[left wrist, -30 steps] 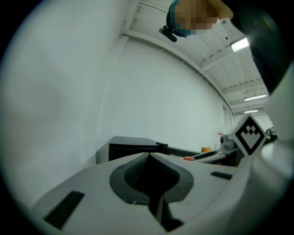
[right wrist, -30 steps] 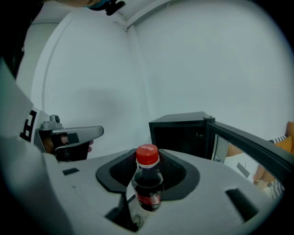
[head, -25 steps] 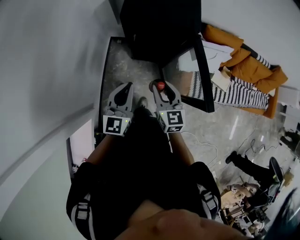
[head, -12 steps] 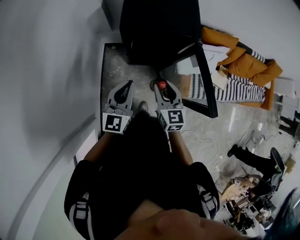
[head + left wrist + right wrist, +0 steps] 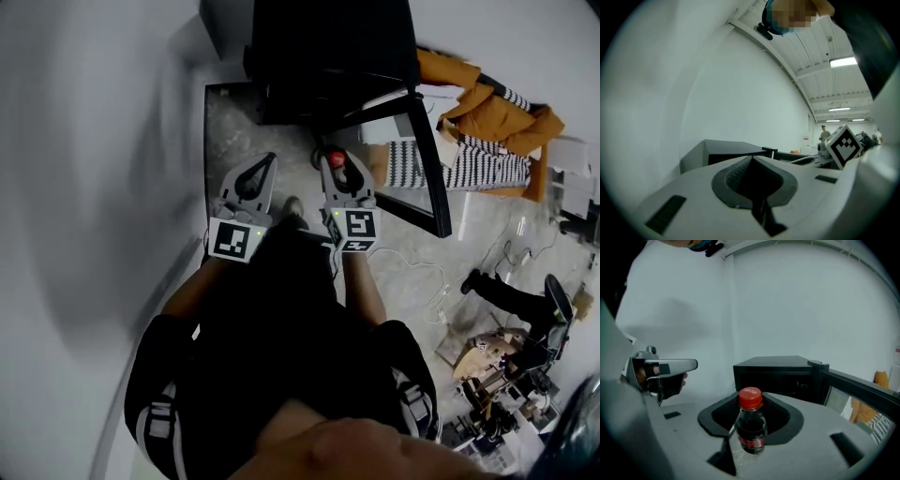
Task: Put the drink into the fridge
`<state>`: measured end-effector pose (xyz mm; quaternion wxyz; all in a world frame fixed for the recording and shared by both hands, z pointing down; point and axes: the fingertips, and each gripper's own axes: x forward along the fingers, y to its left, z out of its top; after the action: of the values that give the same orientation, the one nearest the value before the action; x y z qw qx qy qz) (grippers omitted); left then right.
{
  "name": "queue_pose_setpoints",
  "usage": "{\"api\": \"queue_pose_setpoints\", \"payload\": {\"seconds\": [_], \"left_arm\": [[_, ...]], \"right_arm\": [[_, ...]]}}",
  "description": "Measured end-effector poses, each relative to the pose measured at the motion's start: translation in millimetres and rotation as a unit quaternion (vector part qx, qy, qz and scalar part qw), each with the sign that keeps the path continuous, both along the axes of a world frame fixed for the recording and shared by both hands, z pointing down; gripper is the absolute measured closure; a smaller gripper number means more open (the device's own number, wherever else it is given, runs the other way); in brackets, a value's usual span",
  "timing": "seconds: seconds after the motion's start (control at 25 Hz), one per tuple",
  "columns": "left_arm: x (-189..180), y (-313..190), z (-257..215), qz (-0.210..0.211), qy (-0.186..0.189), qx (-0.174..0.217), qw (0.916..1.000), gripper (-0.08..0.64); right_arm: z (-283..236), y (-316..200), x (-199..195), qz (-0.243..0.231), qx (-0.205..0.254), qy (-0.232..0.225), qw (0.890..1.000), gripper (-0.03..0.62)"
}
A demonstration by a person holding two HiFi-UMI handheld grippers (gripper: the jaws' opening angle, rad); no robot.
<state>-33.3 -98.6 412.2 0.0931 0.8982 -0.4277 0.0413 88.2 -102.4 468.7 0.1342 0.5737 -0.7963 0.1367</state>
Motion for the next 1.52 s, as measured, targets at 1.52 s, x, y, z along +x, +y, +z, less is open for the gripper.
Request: {"api": "queue_pose_setpoints", "payload": {"seconds": [1.52], "left_arm": [[35, -50, 47, -0.093, 0.007, -0.003, 0.9956, 0.555]], "right_arm": [[137, -165, 6, -0.107, -0.002, 0.028, 0.994, 0.453]]}}
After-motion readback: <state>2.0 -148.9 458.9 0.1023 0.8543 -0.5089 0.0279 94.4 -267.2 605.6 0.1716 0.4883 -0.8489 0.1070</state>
